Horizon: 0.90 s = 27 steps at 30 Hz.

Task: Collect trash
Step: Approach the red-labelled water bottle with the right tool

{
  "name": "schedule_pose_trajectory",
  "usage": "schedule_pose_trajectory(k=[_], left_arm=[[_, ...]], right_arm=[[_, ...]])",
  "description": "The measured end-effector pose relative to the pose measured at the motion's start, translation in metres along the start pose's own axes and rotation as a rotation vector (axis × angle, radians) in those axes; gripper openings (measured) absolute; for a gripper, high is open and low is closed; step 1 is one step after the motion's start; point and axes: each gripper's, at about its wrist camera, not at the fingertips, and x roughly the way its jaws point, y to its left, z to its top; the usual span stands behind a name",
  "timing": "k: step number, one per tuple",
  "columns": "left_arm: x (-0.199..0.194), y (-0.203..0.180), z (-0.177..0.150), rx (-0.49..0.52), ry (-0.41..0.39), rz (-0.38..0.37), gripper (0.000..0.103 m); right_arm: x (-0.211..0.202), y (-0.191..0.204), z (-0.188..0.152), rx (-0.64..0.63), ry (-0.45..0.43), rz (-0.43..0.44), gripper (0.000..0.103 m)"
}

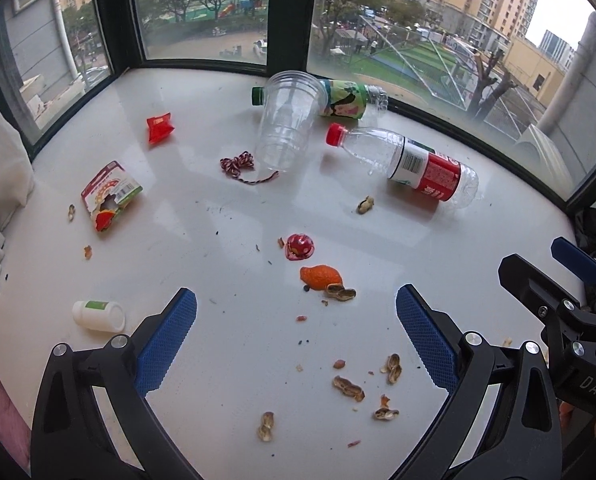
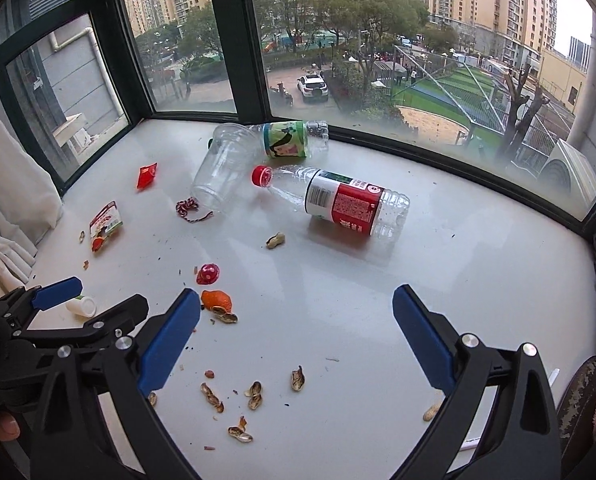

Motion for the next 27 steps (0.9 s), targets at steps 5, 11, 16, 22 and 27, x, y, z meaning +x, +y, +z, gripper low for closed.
schedule_pose_trajectory(k=[5, 11, 16, 22, 27], left_arm=[[0.016, -0.004, 0.009, 0.001, 0.023, 0.005, 0.097], [0.030, -0.007, 0.012, 0.009, 0.050, 0.010, 0.097], [0.037, -0.010, 0.014, 0.023, 0.068, 0.028, 0.097], [0.048, -0.016, 0.017, 0.041, 0.089, 0.040, 0.097], [0.057, -0.021, 0.022, 0.061, 0.084, 0.059, 0.097]], right_arm=[[0.009, -0.005, 0.003, 0.019, 0.012, -0.007, 0.094], [0.018, -0.010, 0.003, 0.029, 0.030, -0.010, 0.094], [0.025, -0.013, 0.002, 0.036, 0.040, -0.012, 0.094], [0.031, -0.017, 0.003, 0.043, 0.045, -0.012, 0.094], [0.039, -0.021, 0.007, 0.032, 0.050, -0.015, 0.094]])
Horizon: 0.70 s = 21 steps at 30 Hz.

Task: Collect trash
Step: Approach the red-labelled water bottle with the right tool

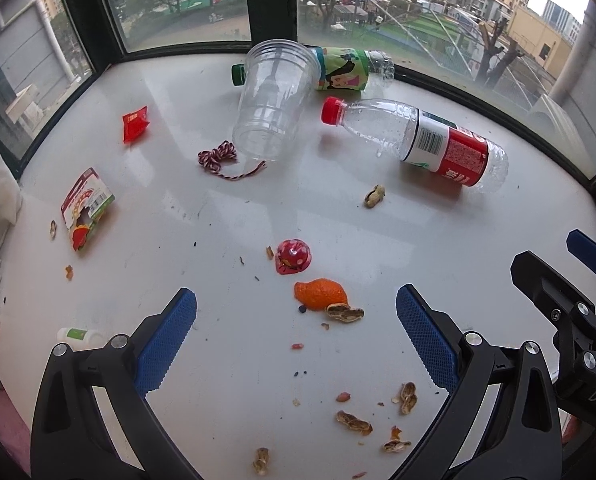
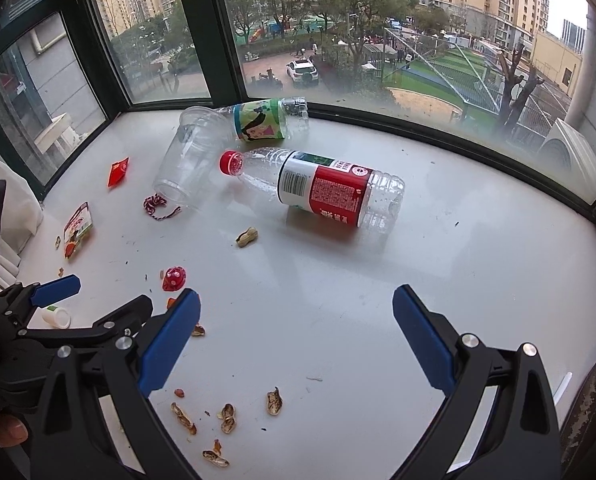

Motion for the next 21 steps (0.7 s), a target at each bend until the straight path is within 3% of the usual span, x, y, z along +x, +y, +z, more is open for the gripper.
schedule_pose_trajectory(k=[9, 16, 21], left_arm=[[0.021, -0.005, 0.022, 0.015, -0.001, 0.022, 0.097], [0.042, -0.009, 0.045, 0.009, -0.004, 0.010, 0.097], [0.059, -0.013, 0.062, -0.003, 0.005, 0.016, 0.097]], right_arm=[[0.023, 0.000, 0.021, -0.092, -0.001, -0.005, 0.094], [0.048, 0.005, 0.047, -0.300, 0.000, -0.014, 0.094], [0.064, 0.001, 0.066, -0.364, -0.012, -0.023, 0.094]])
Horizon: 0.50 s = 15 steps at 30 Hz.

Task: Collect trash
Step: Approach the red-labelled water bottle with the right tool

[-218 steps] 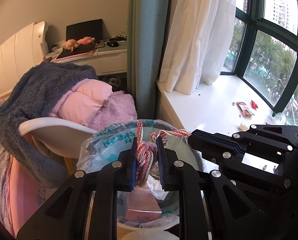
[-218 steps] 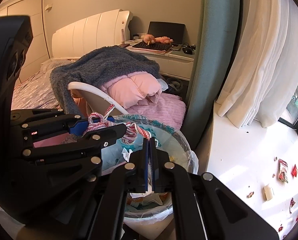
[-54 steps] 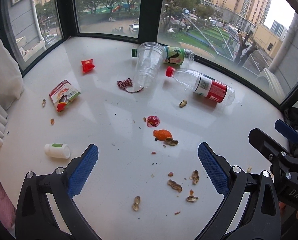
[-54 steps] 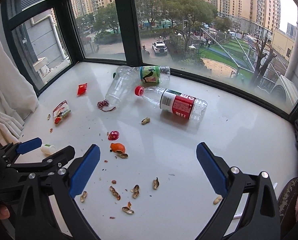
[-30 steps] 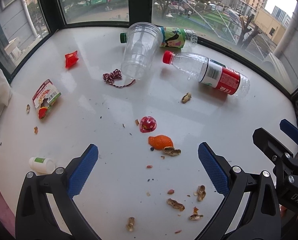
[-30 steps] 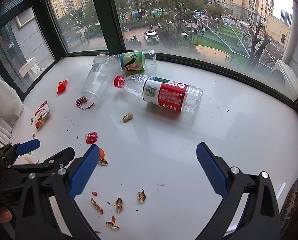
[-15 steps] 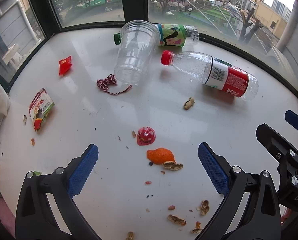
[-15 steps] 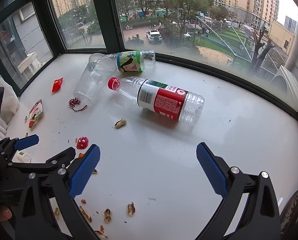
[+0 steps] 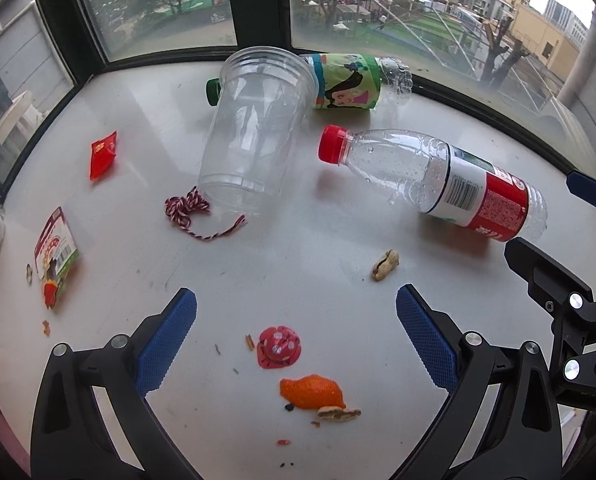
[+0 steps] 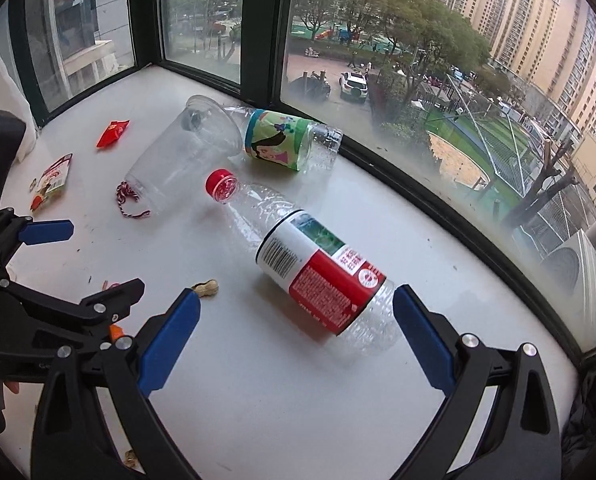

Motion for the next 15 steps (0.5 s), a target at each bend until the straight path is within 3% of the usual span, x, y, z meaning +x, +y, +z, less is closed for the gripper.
schedule_pose_trajectory(k=[15], left_arm=[[0.039, -0.015, 0.037, 0.018, 0.003, 0.009, 0.097]], right_arm=[[0.053, -0.027, 0.017, -0.091, 0.037, -0.013, 0.094]])
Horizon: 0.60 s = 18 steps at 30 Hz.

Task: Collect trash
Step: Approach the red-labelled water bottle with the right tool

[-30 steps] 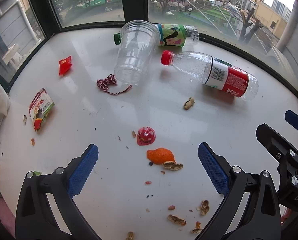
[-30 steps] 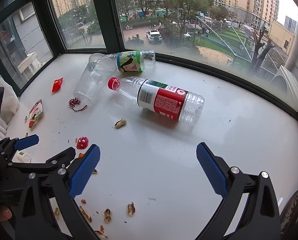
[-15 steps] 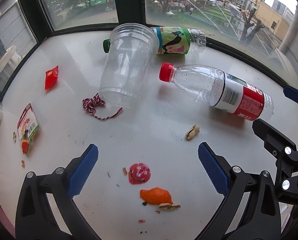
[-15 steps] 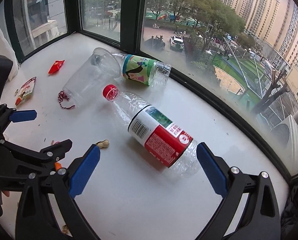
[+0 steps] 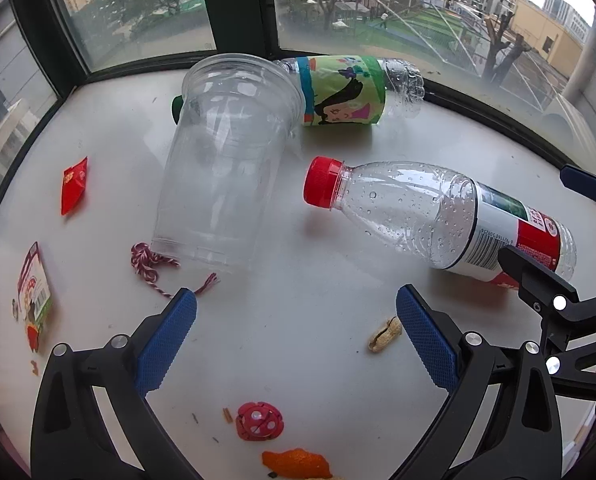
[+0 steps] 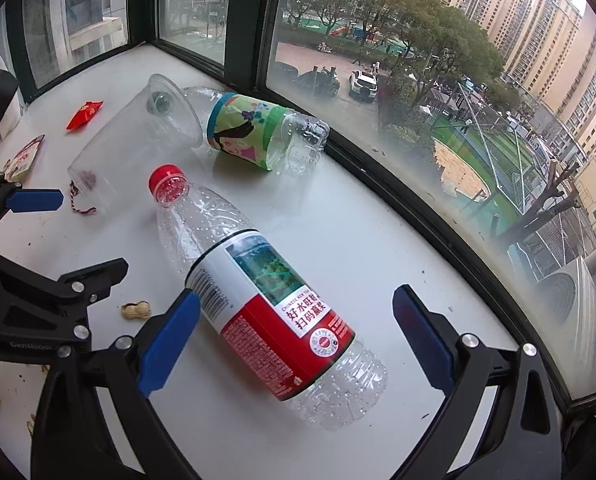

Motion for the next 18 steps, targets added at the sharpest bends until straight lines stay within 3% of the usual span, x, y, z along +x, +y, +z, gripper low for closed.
schedule_pose_trajectory(k=[18], left_arm=[[0.031, -0.007, -0.005, 0.062, 0.027, 0.041, 0.097]], right_arm=[[0.030, 0.005, -0.014, 0.009, 0.072, 0.060, 0.094]])
